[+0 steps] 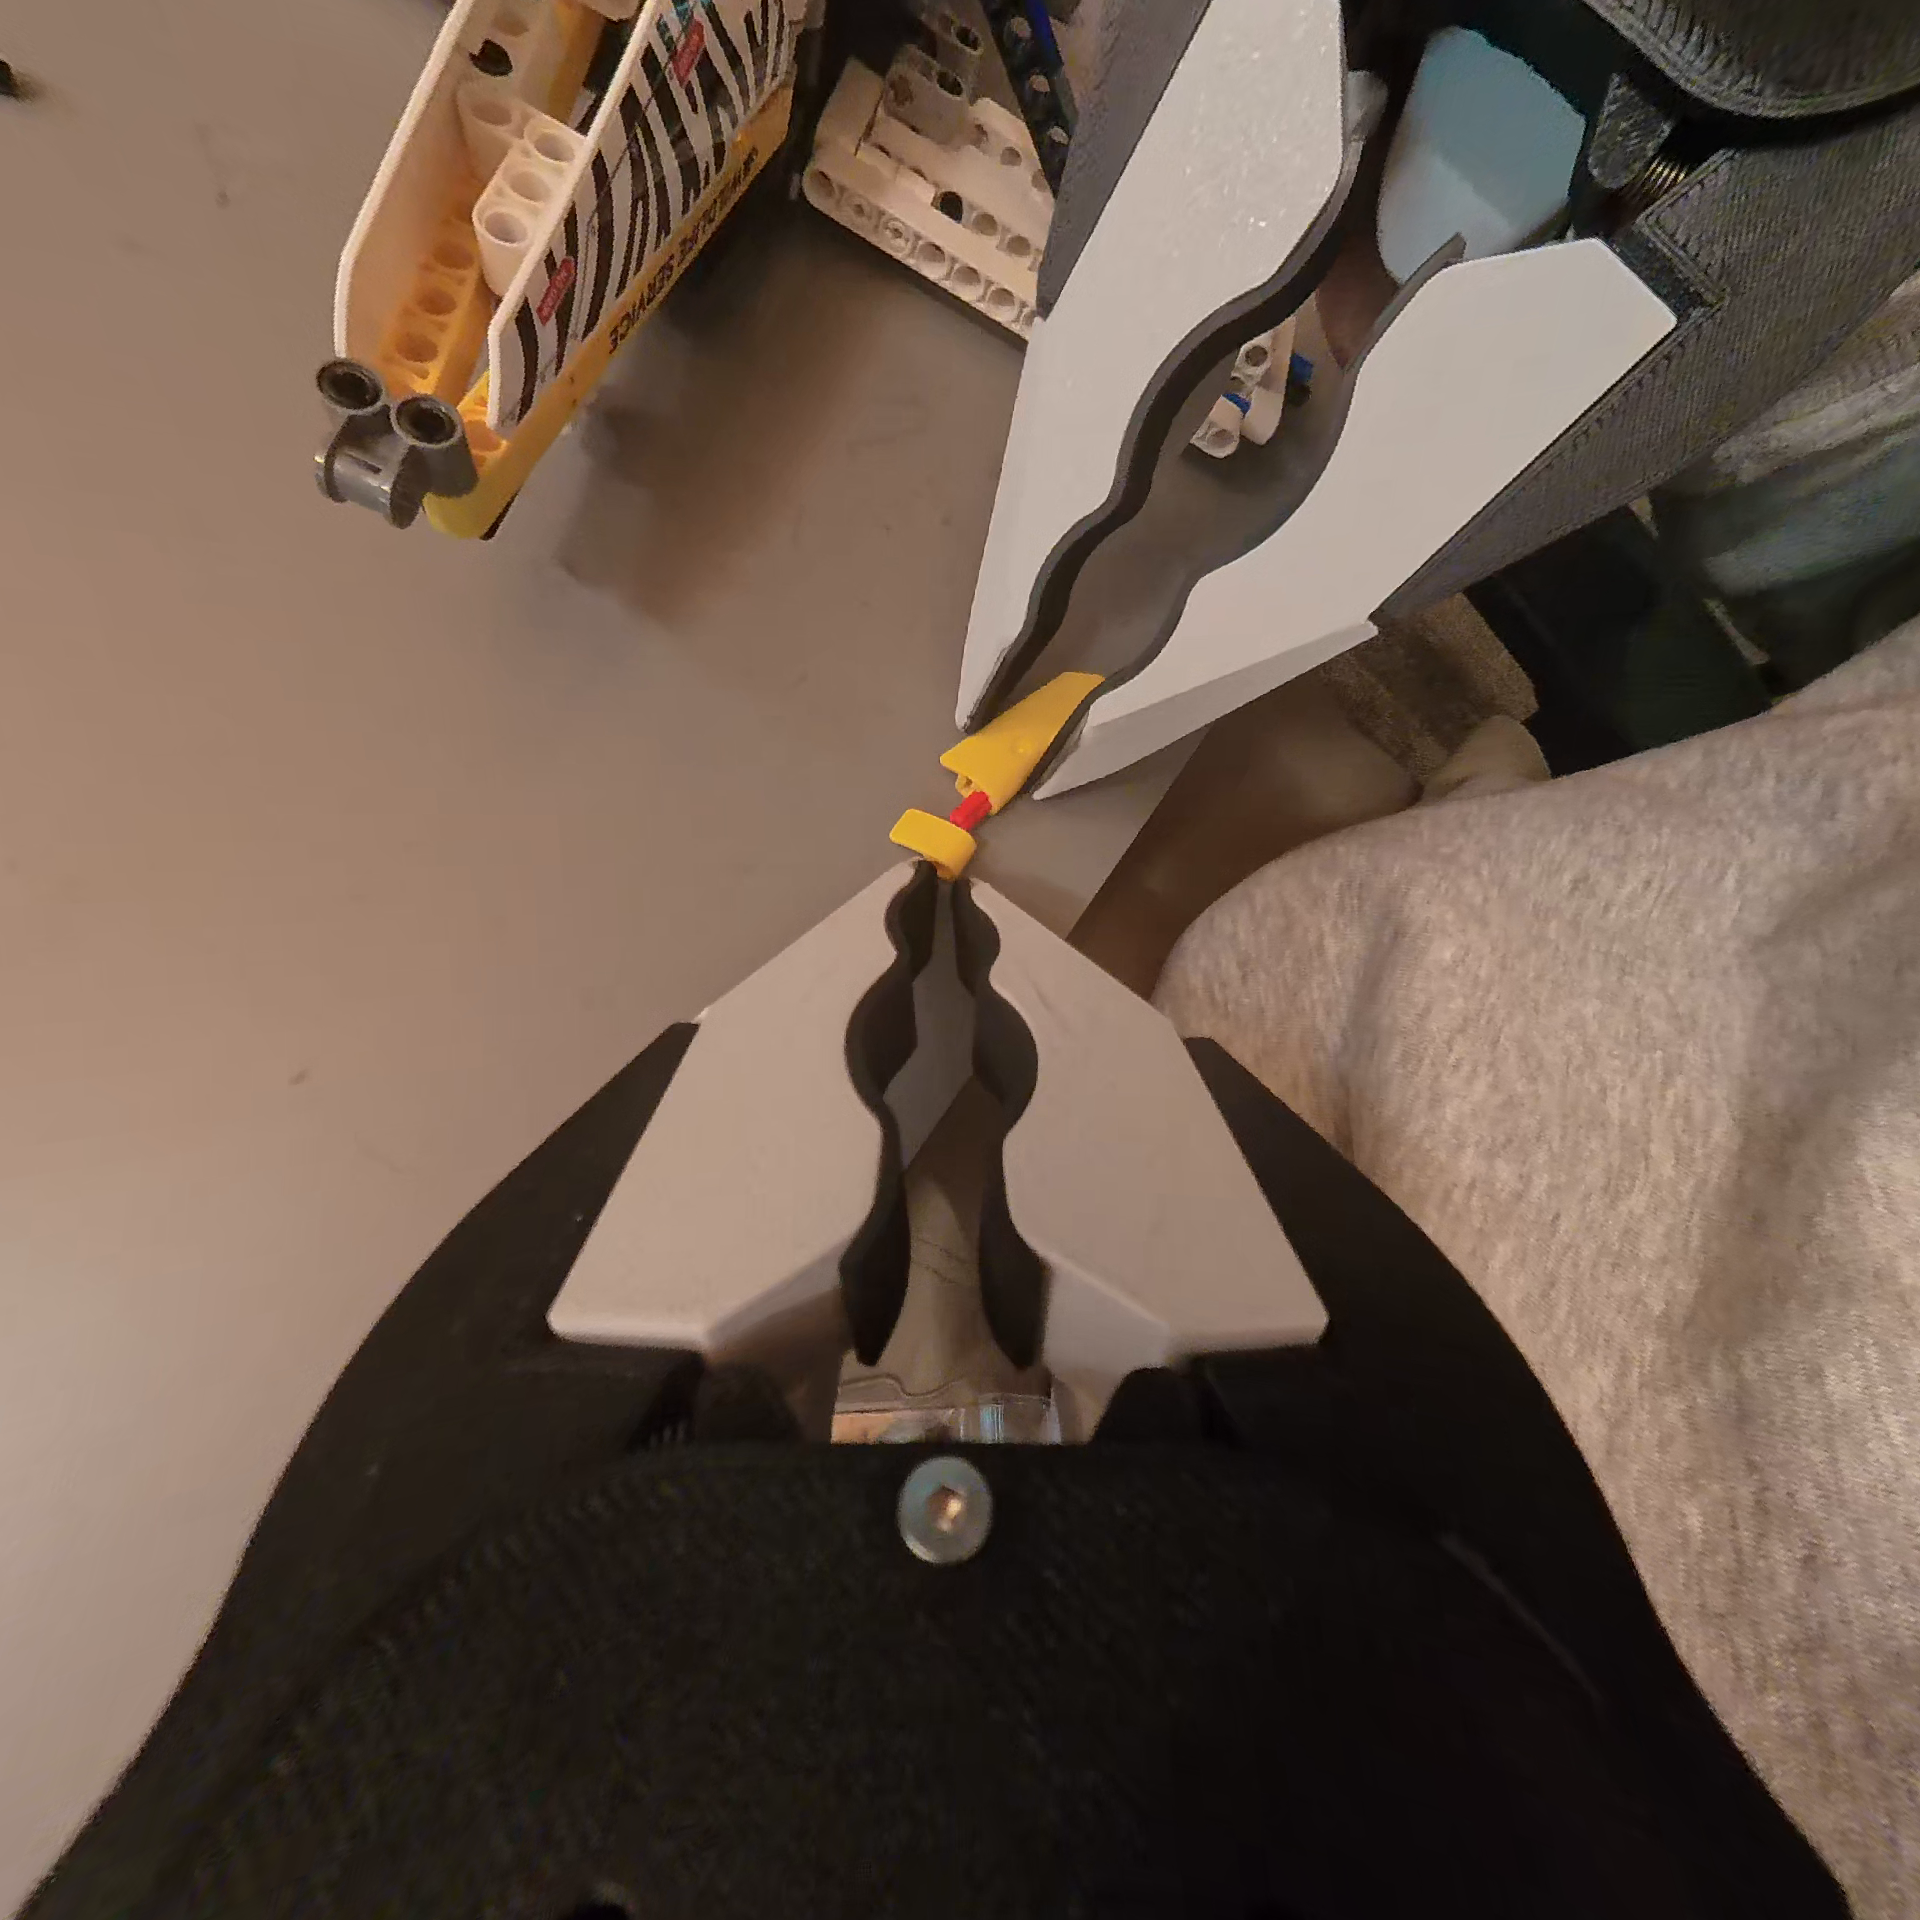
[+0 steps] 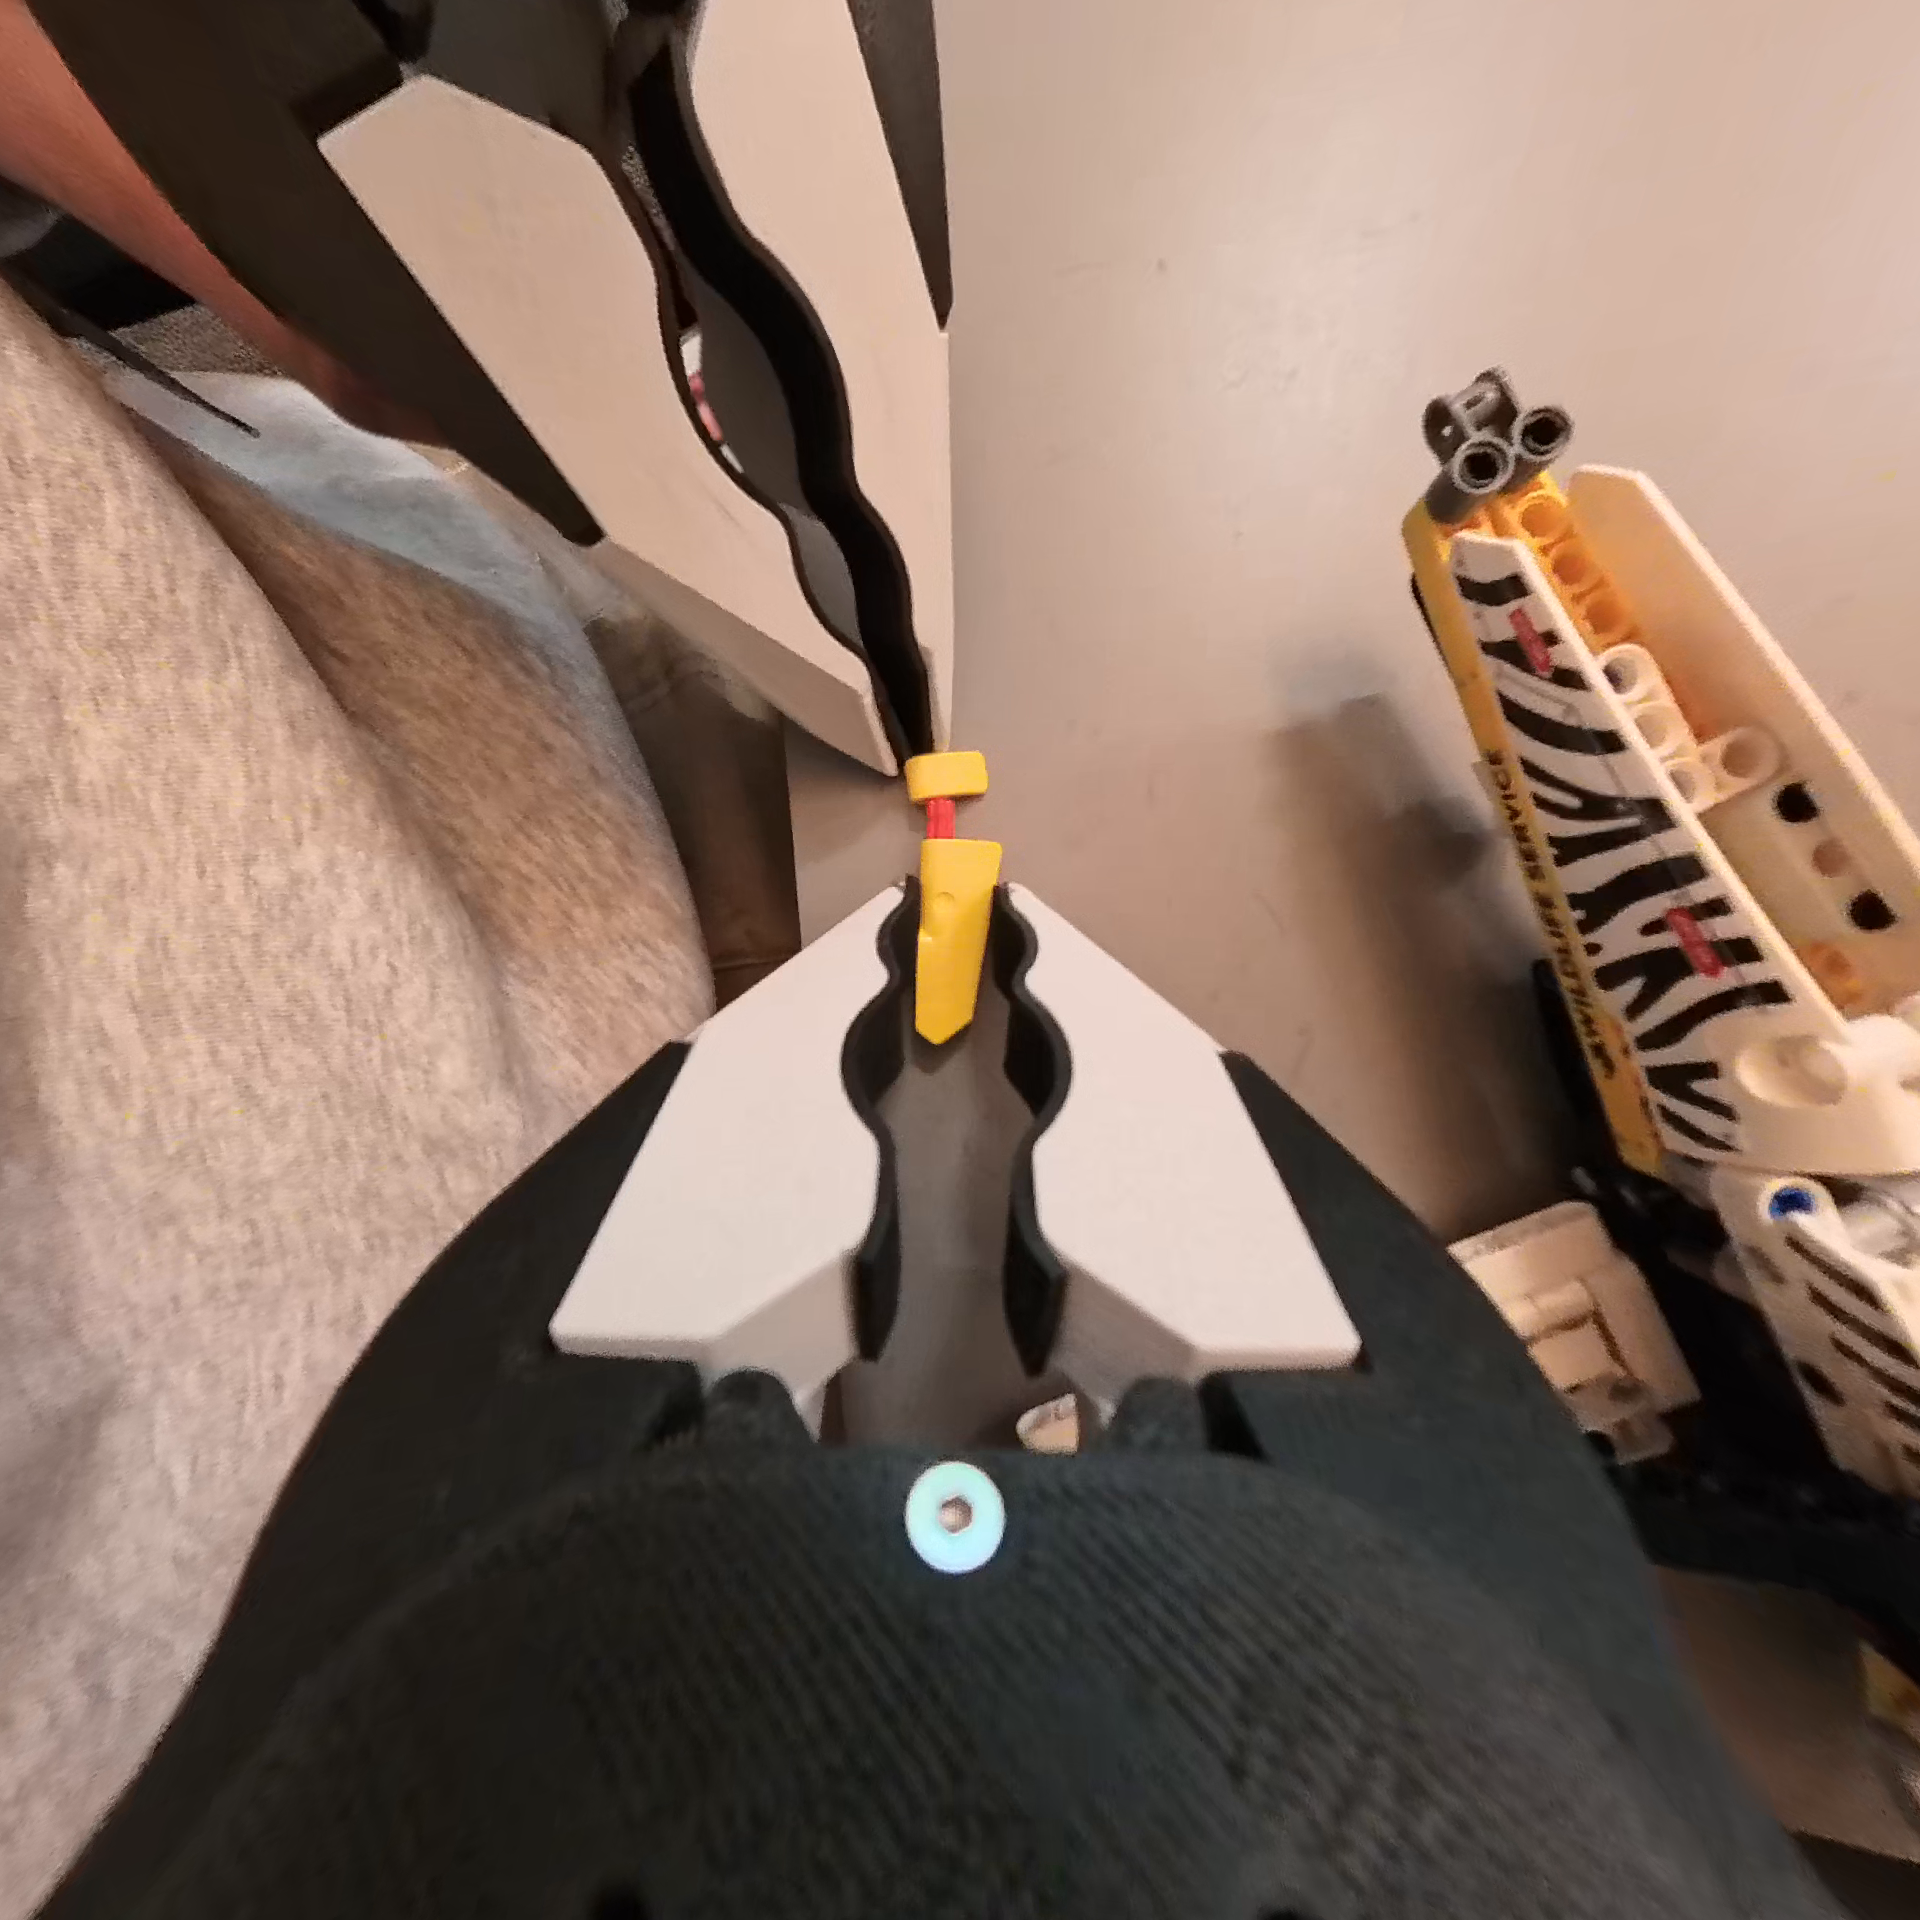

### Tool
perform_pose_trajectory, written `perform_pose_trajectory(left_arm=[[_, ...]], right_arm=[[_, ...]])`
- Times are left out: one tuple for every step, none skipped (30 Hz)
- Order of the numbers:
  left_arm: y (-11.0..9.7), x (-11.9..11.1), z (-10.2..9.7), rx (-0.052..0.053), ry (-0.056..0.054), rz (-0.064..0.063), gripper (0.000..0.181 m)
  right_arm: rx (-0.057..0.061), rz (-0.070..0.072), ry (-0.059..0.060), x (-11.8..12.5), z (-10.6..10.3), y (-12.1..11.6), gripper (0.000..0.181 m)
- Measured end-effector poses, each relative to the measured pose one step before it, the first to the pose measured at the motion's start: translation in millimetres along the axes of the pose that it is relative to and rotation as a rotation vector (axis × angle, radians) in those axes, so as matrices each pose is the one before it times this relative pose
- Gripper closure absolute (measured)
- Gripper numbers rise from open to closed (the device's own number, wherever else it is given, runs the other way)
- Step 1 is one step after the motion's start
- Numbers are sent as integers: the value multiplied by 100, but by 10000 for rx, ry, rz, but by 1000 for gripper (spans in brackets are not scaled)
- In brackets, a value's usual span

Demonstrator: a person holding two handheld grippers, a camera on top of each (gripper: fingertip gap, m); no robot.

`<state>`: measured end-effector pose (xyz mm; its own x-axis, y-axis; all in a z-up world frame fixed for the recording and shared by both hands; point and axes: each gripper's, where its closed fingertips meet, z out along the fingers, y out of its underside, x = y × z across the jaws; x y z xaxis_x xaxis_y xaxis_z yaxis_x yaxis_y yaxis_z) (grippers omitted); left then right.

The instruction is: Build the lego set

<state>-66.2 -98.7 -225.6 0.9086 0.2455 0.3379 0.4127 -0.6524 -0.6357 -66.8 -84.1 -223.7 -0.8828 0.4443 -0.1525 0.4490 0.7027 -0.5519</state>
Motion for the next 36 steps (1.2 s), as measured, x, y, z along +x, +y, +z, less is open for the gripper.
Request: perform_pose_trajectory(left_arm=[[-14, 10, 15, 15, 19, -29, 180], [-11, 17, 23, 17, 24, -33, 181], [-11, 20, 13, 13, 29, -23, 181], [-8, 9, 15, 14, 19, -14, 181], [-21, 11, 15, 14, 16, -14, 181], [-14, -6, -3, 8, 9, -3, 181], [1, -4, 4, -2, 10, -5, 181], [4, -3, 1, 6, 14, -23, 181], [-22, -7, 1, 17, 13, -26, 181], [-7, 0, 4, 29, 9, -20, 181], [-8, 29, 19, 30, 28, -23, 181], [0, 94, 59, 27, 65, -35, 181], [-55, -5, 22, 54, -3, -29, 181], [-5, -10, 13, 26, -19, 2, 181], [-27, -3, 15, 30, -15, -4, 181], [-7, -12, 1, 20, -12, 13, 181], [-6, -28, -4, 27, -12, -3, 181], [-26, -44, -15, 37, -8, -32, 181], [-18, -38, -4, 45, -1, -41, 181], [-16, -27, 1, 52, 10, -43, 181], [-25, -26, 4, 58, 6, -53, 181], [-21, -27, 4, 58, 0, -51, 181], [-31, -20, 7, 60, -16, -70, 181], [-26, -33, -3, 54, -32, -68, 181], [1, -25, 4, 40, -44, -44, 181], [-16, -34, -3, 39, -54, -38, 181], [-14, -18, 4, 21, -54, 4, 181], [-7, -10, 7, 13, -61, 31, 181], [-3, -23, 5, 8, -72, 60, 181], [-29, -17, 8, 7, -96, 104, 181], [-1, 0, 16, -2, -123, 158, 181], [9, 11, 17, -31, -154, 209, 181], [15, -9, -3, -52, -197, 255, 181], [-16, -4, 3, -50, -216, 252, 181], [1, -29, 14, -61, -210, 231, 181], [2, -22, 0, -60, -200, 202, 181]], right_arm=[[-66, 37, -66, -24, 7, 5, 169], [-78, 23, -67, -51, 4, 20, 169], [-87, 14, -46, -32, 7, 22, 169], [-106, 18, -37, -25, -4, 24, 169], [-124, 11, -29, -13, -1, 22, 169], [-122, 0, -25, 6, 5, 6, 169], [-120, 4, -26, 7, 7, 14, 169], [-120, 13, -26, -3, 11, 6, 169], [-117, 2, -17, 12, 5, 12, 169], [-105, -16, -2, -3, 5, 6, 170], [-97, -1, 4, -8, 12, 11, 169], [-98, -16, 10, -28, 23, 3, 170], [-96, -27, 36, -9, 8, 16, 169], [-103, -14, 40, -17, 6, 18, 169], [-90, -26, 46, -4, 9, 11, 170], [-63, -17, 38, 12, 1, -10, 170], [-17, 25, 29, 19, 11, -24, 170], [33, 79, 18, 25, 17, -30, 170], [77, 126, 16, 24, 3, -34, 170], [109, 138, 32, 26, -1, -22, 170], [136, 124, 63, 11, -7, -7, 170], [148, 128, 82, 26, -8, -7, 170], [145, 144, 94, 26, -4, -19, 170], [129, 134, 114, 27, 0, -17, 170], [116, 119, 140, 17, 6, -12, 170], [106, 112, 157, 23, 1, -19, 170], [94, 85, 153, 12, 4, 1, 170], [85, 97, 124, 10, -1, -6, 170], [75, 91, 94, 15, 2, -3, 170], [58, 65, 77, 7, 1, 2, 170], [12, 15, 57, -9, -15, 23, 170], [-32, -6, 40, -4, -16, 30, 170], [-71, -19, 19, -6, -6, 34, 170], [-108, -51, 10, -1, -5, 19, 170], [-121, -56, 14, -1, 0, 10, 170], [-122, -54, 32, 9, 8, 14, 170]])
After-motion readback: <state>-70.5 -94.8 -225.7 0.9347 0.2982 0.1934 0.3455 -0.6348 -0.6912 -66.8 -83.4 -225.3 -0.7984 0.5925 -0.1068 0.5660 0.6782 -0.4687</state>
